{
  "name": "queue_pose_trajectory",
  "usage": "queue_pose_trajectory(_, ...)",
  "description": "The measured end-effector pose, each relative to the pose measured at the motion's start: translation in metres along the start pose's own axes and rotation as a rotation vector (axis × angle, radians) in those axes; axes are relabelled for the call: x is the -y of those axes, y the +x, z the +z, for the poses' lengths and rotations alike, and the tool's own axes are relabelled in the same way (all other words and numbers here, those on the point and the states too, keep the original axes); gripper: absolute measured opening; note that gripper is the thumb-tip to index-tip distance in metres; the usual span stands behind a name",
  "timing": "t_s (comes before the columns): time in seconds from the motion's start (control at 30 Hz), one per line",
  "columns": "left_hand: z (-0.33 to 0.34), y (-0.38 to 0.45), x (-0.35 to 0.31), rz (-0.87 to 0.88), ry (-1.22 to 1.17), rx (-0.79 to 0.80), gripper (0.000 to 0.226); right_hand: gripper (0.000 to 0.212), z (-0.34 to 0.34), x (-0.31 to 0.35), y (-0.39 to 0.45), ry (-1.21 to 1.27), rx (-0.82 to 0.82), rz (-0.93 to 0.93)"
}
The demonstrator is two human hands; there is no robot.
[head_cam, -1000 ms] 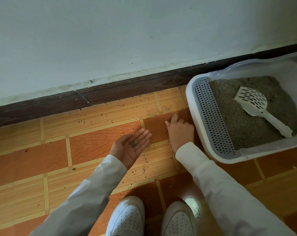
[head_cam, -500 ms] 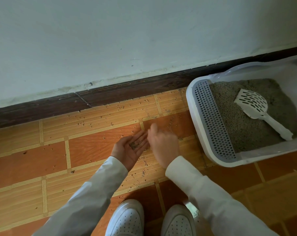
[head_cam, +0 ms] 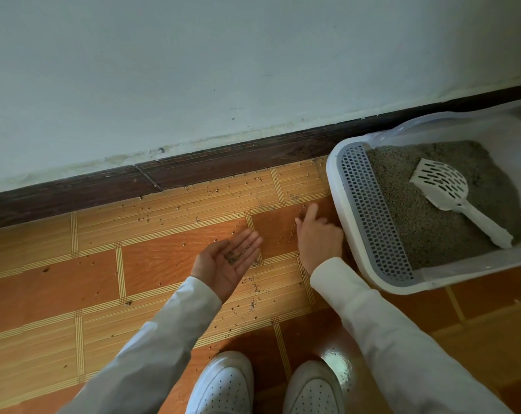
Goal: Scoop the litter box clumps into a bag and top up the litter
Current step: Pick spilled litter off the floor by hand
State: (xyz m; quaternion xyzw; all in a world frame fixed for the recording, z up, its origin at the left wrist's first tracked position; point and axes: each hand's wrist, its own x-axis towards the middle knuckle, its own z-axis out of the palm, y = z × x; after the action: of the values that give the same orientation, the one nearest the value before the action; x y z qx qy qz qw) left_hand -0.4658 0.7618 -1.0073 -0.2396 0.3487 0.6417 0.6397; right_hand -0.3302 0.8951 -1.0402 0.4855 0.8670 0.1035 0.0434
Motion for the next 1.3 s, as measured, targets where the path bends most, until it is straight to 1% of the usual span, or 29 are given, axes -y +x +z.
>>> queue_pose_trajectory(0.07,0.0,-0.001,0.001,-0.004,-0.001,0.004,0.043,0.029,0.003,0.003,0.003,-0.045,0.018,-0.024)
queue_pose_trajectory(0.17,-0.001,-0.002,0.001,-0.007,0.007,0.007,0.042,0.017,0.005,0.007,0.003,-0.105,0.016,-0.104)
queue_pose_trajectory(0.27,-0.003,-0.002,0.001,-0.011,0.0,0.004,0.042,0.014,0.007,0.008,0.002,-0.098,-0.041,-0.171)
queue_pose_trajectory(0.37,-0.003,-0.001,0.0,-0.014,-0.004,0.002,0.042,0.015,0.01,0.01,-0.001,-0.07,-0.08,-0.206)
queue_pose_trajectory(0.47,-0.002,-0.001,0.001,-0.011,0.01,0.0,0.042,0.026,0.01,0.014,-0.004,-0.032,-0.098,-0.219)
queue_pose_trajectory(0.6,0.0,-0.002,0.002,-0.011,0.021,0.002,0.041,0.017,0.01,0.016,-0.005,-0.067,-0.103,-0.256)
queue_pose_trajectory(0.7,-0.001,-0.002,0.002,-0.008,0.025,-0.002,0.041,0.019,0.007,0.014,-0.005,-0.069,-0.105,-0.274)
queue_pose_trajectory(0.8,-0.002,-0.002,0.002,0.003,0.021,-0.009,0.042,0.02,0.001,0.015,-0.007,-0.021,-0.127,-0.287)
queue_pose_trajectory(0.9,-0.001,0.0,0.003,0.021,0.026,-0.026,0.042,0.016,-0.013,0.03,-0.017,0.064,-0.197,-0.32)
queue_pose_trajectory(0.97,0.0,0.0,0.005,0.04,0.055,-0.061,0.038,0.011,-0.023,0.046,-0.031,0.139,-0.241,-0.404)
queue_pose_trajectory(1.03,0.002,0.0,0.007,0.05,0.091,-0.085,0.036,0.011,-0.029,0.057,-0.043,0.149,-0.277,-0.471)
queue_pose_trajectory(1.1,0.003,0.0,0.006,0.047,0.08,-0.08,0.037,0.014,-0.03,0.055,-0.039,0.162,-0.278,-0.423)
queue_pose_trajectory(1.17,0.002,0.001,0.004,0.025,0.049,-0.039,0.041,0.022,-0.026,0.04,-0.022,0.19,-0.223,-0.282)
queue_pose_trajectory(1.23,0.002,0.0,0.001,0.009,0.036,-0.012,0.042,0.027,-0.017,0.021,-0.005,0.134,-0.156,-0.163)
queue_pose_trajectory(1.3,0.0,0.0,0.0,0.007,0.022,0.0,0.042,0.029,-0.007,0.006,0.007,0.042,-0.122,-0.108)
